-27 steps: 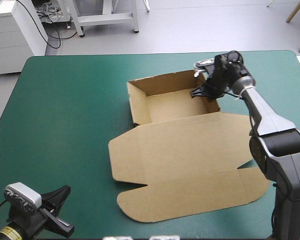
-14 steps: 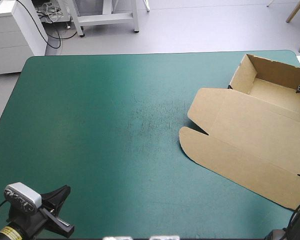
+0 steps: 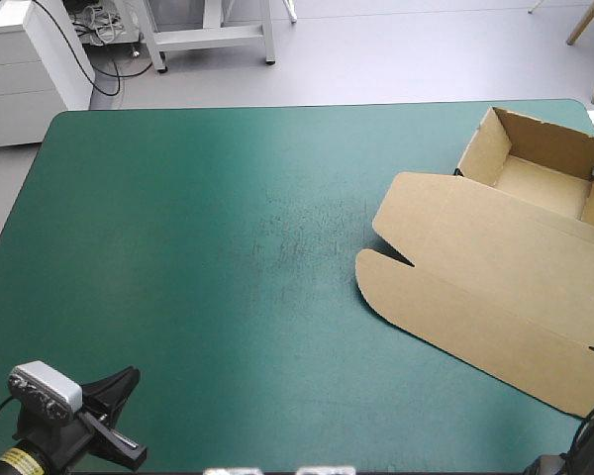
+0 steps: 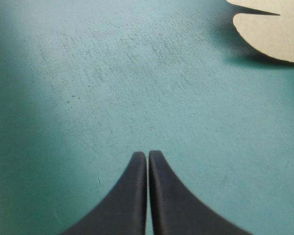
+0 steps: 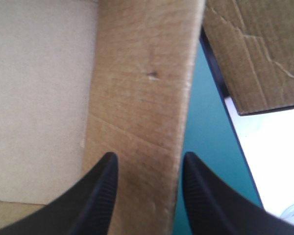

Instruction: Fold the box

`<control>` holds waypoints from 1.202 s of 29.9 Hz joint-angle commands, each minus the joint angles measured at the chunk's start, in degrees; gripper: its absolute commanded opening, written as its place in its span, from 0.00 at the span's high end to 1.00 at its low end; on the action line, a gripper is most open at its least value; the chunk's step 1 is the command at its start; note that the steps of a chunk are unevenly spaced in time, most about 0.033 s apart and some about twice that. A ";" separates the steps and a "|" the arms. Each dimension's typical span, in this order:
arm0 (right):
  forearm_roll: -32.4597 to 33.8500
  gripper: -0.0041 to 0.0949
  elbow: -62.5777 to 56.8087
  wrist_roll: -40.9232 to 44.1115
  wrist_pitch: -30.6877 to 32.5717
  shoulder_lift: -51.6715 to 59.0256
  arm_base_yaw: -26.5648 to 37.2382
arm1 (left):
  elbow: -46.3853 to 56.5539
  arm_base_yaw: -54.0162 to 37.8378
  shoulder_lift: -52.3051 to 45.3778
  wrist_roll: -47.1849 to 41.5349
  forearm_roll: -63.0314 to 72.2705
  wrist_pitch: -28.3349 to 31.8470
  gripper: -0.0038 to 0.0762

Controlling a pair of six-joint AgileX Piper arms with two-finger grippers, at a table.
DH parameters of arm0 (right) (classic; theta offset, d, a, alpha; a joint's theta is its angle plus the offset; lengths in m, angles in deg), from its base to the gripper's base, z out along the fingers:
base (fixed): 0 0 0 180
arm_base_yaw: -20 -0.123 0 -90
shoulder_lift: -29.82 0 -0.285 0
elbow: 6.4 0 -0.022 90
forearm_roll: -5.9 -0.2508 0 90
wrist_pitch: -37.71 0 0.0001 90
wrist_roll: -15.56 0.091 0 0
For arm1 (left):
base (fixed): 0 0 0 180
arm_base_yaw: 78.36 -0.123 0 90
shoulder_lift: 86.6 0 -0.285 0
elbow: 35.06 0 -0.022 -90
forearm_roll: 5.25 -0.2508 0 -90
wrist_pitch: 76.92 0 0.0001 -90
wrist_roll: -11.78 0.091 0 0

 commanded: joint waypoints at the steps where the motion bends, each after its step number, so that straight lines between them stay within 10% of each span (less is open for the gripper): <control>1: 0.42 0.37 1.85 -2.08 -1.20 8.24 0.13 | -1.31 -0.04 0.75 -0.39 1.06 4.24 0.96; 11: -12.27 0.48 1.85 -1.91 -1.20 22.35 -2.06 | -1.31 -0.04 0.75 -0.39 1.06 4.24 0.96; 20: -11.81 0.98 -0.86 -2.21 -1.20 35.63 -16.81 | -1.31 -0.04 0.75 -0.39 1.16 4.24 0.96; 36: -2.77 0.97 -42.92 0.93 -12.89 63.41 -39.76 | -1.31 -0.04 0.75 -1.91 1.02 4.24 0.96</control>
